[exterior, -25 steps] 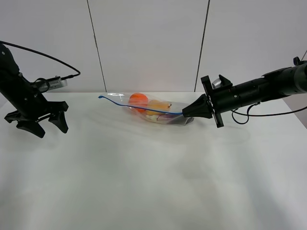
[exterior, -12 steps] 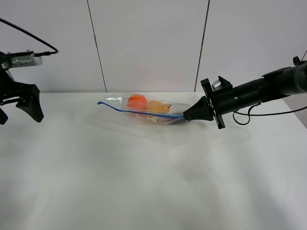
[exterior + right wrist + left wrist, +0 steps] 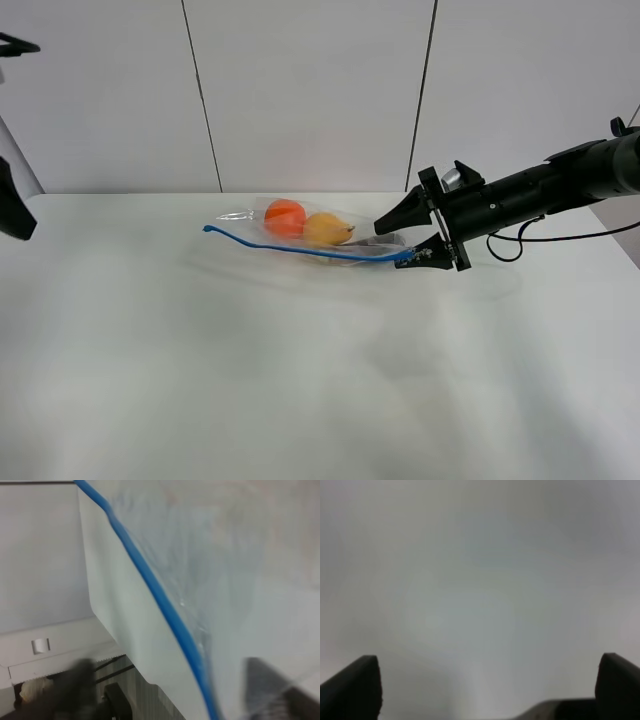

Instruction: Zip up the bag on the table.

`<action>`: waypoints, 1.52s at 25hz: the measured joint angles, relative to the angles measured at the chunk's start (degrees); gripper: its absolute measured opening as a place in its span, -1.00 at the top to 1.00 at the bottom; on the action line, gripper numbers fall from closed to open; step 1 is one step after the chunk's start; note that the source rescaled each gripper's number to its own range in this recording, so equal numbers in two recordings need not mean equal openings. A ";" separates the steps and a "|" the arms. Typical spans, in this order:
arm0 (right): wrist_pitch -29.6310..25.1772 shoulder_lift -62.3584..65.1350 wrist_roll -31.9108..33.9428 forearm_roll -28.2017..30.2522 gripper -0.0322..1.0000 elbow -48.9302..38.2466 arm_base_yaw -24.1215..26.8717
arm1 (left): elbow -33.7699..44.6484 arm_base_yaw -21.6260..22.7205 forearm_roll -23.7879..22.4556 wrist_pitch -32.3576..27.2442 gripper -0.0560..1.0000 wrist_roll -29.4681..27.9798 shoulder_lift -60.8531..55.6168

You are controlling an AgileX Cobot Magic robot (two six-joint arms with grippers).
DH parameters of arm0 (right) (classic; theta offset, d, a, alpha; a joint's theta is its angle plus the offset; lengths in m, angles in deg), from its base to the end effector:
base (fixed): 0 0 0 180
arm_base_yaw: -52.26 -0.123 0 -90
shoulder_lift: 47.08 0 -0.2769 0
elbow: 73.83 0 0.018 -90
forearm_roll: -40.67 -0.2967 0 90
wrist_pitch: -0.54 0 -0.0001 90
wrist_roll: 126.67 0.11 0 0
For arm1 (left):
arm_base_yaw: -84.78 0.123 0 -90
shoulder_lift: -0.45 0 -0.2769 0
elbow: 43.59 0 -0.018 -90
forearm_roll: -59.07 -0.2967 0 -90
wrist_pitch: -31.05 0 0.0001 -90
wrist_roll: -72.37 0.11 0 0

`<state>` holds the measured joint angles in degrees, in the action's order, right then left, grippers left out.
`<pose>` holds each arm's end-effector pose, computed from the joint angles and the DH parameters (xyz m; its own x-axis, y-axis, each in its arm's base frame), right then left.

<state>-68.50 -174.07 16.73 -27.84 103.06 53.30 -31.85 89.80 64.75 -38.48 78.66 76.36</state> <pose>0.4126 0.0881 0.1127 -0.9975 0.0669 -0.0219 0.0139 0.4924 0.8703 0.2707 0.0135 0.3208 -0.9188 -0.0058 -0.3946 0.0177 0.9983 -0.0560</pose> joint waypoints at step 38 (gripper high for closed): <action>-0.21 3.67 25.29 47.37 -0.78 20.00 0.00 | 32.00 -6.26 -0.20 2.58 -1.00 -3.30 -62.75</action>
<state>-68.71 -170.40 42.02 19.52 123.06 53.30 0.16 83.54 64.55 -35.90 75.36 13.61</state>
